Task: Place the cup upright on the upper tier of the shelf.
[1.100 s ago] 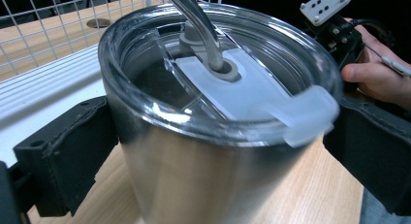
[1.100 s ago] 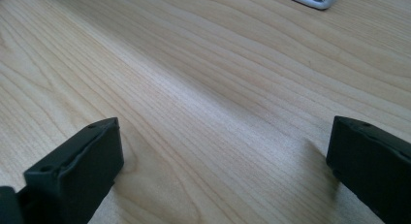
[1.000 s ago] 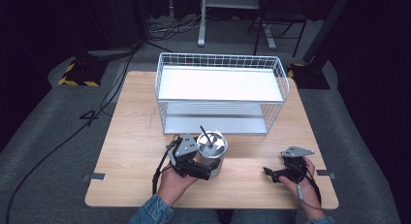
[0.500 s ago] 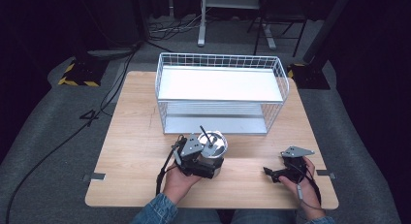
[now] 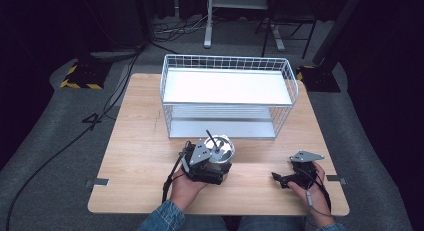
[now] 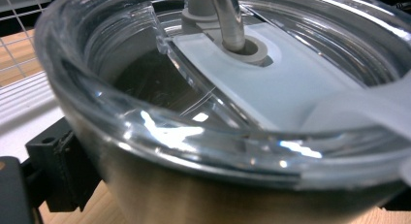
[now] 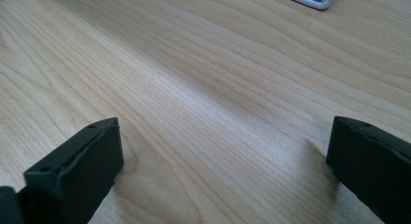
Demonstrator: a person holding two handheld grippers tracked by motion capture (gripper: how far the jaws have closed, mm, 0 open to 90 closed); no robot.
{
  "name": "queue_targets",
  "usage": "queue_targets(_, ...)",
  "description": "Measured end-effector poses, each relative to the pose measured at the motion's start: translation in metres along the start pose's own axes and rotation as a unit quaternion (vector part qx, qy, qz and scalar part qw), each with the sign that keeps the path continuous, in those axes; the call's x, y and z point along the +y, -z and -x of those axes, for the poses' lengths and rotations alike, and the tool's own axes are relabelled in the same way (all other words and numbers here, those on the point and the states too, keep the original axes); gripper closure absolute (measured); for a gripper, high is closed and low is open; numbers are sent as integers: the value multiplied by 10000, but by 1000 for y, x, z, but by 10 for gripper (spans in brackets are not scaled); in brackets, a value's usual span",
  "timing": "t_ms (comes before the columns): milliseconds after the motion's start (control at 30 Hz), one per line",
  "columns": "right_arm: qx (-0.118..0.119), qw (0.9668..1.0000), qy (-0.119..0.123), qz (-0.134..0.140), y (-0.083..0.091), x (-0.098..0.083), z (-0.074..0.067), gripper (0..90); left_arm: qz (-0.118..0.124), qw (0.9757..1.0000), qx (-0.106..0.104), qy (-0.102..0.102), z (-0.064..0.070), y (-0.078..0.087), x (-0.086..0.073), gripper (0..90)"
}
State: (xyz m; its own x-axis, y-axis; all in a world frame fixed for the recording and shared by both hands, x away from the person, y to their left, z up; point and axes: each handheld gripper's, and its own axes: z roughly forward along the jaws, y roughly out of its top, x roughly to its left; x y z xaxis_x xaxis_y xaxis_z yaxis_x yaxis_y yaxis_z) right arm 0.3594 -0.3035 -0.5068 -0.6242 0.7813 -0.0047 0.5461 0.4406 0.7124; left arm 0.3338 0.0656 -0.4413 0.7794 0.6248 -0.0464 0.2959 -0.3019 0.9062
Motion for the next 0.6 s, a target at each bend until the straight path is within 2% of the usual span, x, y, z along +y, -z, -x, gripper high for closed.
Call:
queue_targets(333, 1, 10000, -1, 2, 0, 0, 0, 2, -207, 9998, 66, -25, 0, 8, 5, 34)
queue_targets(600, 0, 10000, -2, 2, 0, 0, 0, 2, -113, 9999, 98, -19, -1, 23, 15, 35)
